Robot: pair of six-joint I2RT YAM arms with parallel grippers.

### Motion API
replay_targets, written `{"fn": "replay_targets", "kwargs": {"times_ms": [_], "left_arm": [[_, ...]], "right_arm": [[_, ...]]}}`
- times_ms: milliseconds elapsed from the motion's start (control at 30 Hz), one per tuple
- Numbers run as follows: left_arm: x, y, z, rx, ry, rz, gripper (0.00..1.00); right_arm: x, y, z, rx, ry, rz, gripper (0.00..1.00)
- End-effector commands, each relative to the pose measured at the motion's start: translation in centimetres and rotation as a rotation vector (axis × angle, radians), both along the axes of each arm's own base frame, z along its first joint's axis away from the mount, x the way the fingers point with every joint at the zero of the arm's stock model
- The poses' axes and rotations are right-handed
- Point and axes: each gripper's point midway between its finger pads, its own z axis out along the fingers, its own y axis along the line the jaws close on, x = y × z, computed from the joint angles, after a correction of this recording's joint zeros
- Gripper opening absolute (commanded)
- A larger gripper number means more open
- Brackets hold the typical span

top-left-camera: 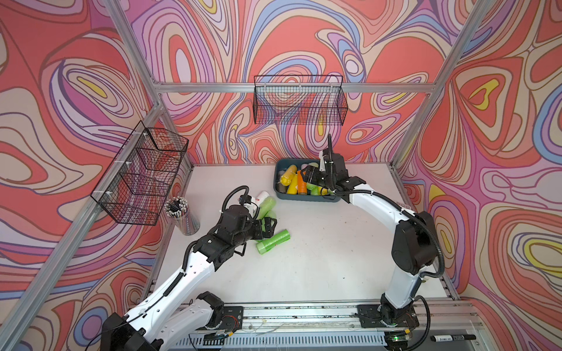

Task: Put the roll of trash bags into the storage box
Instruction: Pick up the roll of trash bags from the center of the board.

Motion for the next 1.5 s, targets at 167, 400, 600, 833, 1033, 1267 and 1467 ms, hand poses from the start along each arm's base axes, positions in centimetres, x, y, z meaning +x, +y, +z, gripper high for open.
{"fn": "replay_targets", "kwargs": {"times_ms": [167,400,600,833,1033,1267,1467], "left_arm": [[-1.7,-0.9,-3.0,0.018,0.109,-0.057,1.0],[-2.7,-1.8,-4.8,0.143,0.143,-0.113,1.0],[-2.2,-3.1,-6.3,0.169,0.169,-0.148,1.0],[-1.5,-4.3,-8.9,0.229,0.213,-0.191,1.0],[-0.9,-4.6,-10.2,0.277,0.23,-0.196,1.0],[-0.1,-4.9,-11.5,0.314,0.232,-0.204,1.0],[0.3,-4.6,-12.6,0.358,0.246,-0.202,1.0]], "right_arm": [[-6.5,-1.1,3.6,0.122,-0.029,0.061,0.84],[-11.9,-2.9,3.8,0.157,-0.039,0.093,0.84],[-15.2,-3.2,3.6,0.27,-0.022,0.114,0.84],[-17.1,-4.1,2.1,0.252,0.016,0.11,0.84],[-18.2,-4.7,0.2,0.222,0.062,0.101,0.84],[-18.4,-5.3,-0.2,0.205,0.067,0.077,0.84],[-18.7,-5.6,-0.8,0.2,0.081,0.068,0.84]]}}
